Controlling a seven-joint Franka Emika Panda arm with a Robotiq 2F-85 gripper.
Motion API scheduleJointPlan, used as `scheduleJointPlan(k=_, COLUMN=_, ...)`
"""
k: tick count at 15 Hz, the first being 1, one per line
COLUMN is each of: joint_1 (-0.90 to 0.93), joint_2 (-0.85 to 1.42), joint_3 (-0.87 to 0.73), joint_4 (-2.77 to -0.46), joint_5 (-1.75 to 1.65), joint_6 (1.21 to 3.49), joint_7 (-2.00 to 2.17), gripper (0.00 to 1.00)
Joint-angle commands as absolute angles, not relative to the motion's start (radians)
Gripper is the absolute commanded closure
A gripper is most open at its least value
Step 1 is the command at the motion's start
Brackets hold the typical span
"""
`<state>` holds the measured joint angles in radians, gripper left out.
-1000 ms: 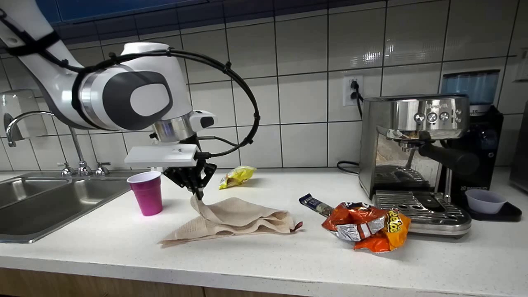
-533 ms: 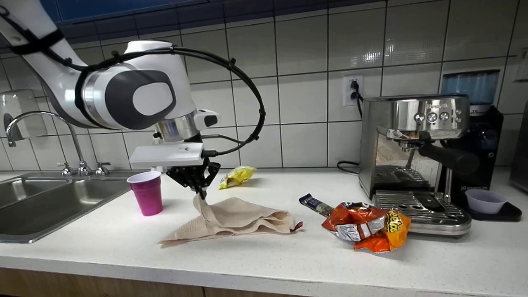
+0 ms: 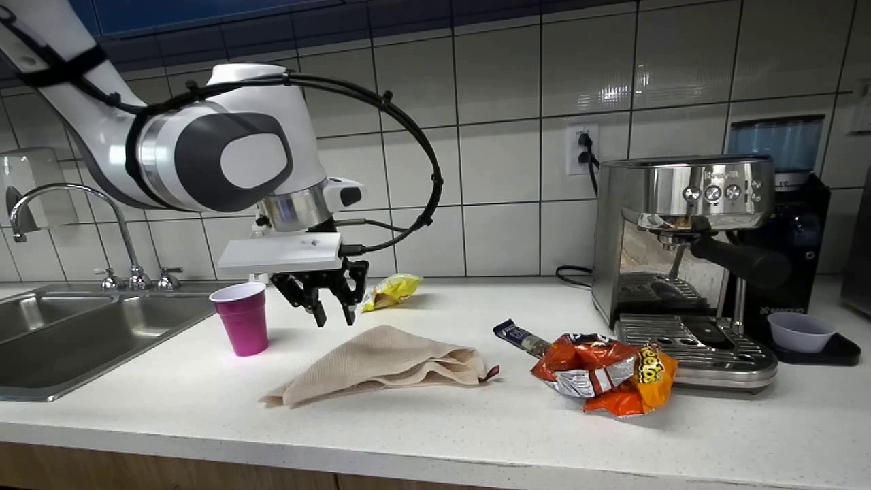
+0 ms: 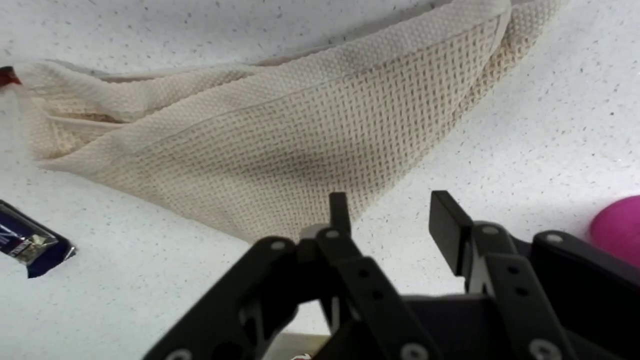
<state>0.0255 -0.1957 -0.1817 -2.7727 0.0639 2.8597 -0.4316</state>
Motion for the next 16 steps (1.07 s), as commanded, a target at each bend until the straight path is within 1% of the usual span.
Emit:
scheduleJointPlan(k=1, joint_1=0.039, joint_2=-0.232, joint_3=-0.199, joint_4=-2.773, joint_5=0.084, joint_6=2.835, joint_7=-0.474, gripper=0.21)
scheduleJointPlan(k=2, joint_1=0.038, joint_2=-0.234, joint_3=-0.198, joint_4=-2.773, joint_5=0.083, joint_6=2.834, joint_7=-0.472, gripper=0.14)
scheduleJointPlan(k=3, joint_1=0.038, joint_2=-0.235, joint_3=-0.198, joint_4=-2.773, joint_5=0.081, joint_6=2.833, joint_7=-0.471, gripper=0.05)
scheduleJointPlan(k=4, joint_1=0.037, joint_2=-0.237, joint_3=-0.199, joint_4=-2.773, joint_5=0.080, joint_6=2.833, joint_7=-0.470, gripper=0.01)
scheduleJointPlan(k=11, joint_1=0.027, joint_2=-0.250, joint_3=-0.200, joint_4=-2.773, joint_5=0.067, joint_6=2.807, joint_7=-0.462, gripper=0.00)
scheduleJointPlan(k=16, joint_1=-0.020, joint_2=-0.304, joint_3=-0.173, joint_4=-2.772, joint_5=0.004, joint_6=2.714, joint_7=-0.390, gripper=0.00)
